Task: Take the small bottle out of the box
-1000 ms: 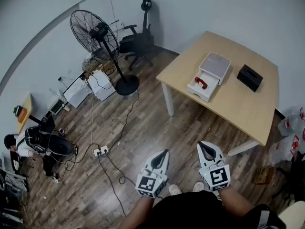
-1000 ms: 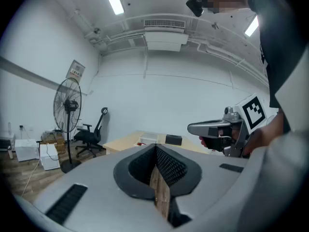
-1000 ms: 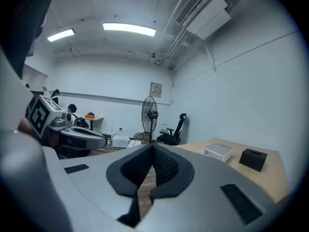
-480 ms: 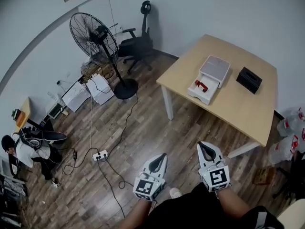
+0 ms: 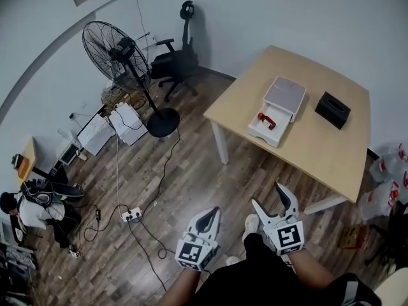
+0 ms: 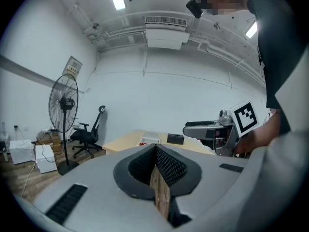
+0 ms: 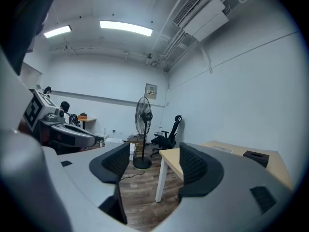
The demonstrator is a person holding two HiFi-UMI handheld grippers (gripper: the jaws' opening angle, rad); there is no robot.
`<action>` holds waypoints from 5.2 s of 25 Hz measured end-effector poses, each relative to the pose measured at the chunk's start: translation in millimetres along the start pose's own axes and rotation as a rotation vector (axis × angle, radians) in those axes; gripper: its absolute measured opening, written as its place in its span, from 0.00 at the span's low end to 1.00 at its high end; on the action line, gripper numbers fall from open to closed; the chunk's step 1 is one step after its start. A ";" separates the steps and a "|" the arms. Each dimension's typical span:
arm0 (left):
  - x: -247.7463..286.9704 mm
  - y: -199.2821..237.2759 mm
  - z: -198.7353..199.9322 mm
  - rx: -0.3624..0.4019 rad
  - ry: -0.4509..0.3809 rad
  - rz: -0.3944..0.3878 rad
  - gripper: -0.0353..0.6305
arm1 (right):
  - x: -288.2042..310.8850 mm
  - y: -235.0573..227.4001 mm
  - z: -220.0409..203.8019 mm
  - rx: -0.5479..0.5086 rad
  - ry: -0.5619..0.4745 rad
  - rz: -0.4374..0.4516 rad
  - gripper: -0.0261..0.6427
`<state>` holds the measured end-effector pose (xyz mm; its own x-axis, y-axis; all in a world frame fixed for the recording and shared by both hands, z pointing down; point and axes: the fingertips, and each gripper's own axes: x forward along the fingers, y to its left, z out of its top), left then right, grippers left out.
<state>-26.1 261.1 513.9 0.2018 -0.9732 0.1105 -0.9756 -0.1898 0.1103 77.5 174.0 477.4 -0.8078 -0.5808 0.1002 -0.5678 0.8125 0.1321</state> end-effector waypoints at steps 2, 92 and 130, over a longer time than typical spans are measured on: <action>12.2 7.4 1.0 0.000 0.008 0.001 0.07 | 13.1 -11.8 1.0 0.011 -0.021 -0.007 0.57; 414.0 239.3 55.0 -0.025 0.092 -0.333 0.07 | 328.1 -280.0 -269.0 -0.091 1.151 0.038 0.37; 443.2 200.6 64.2 0.008 0.086 -0.397 0.07 | 333.4 -322.8 -120.4 -0.179 0.579 -0.287 0.35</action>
<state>-137.8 -216.5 521.5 0.5690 -0.8097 0.1435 -0.8211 -0.5499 0.1533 10.5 -287.9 586.8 -0.3852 -0.7464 0.5427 -0.6722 0.6299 0.3891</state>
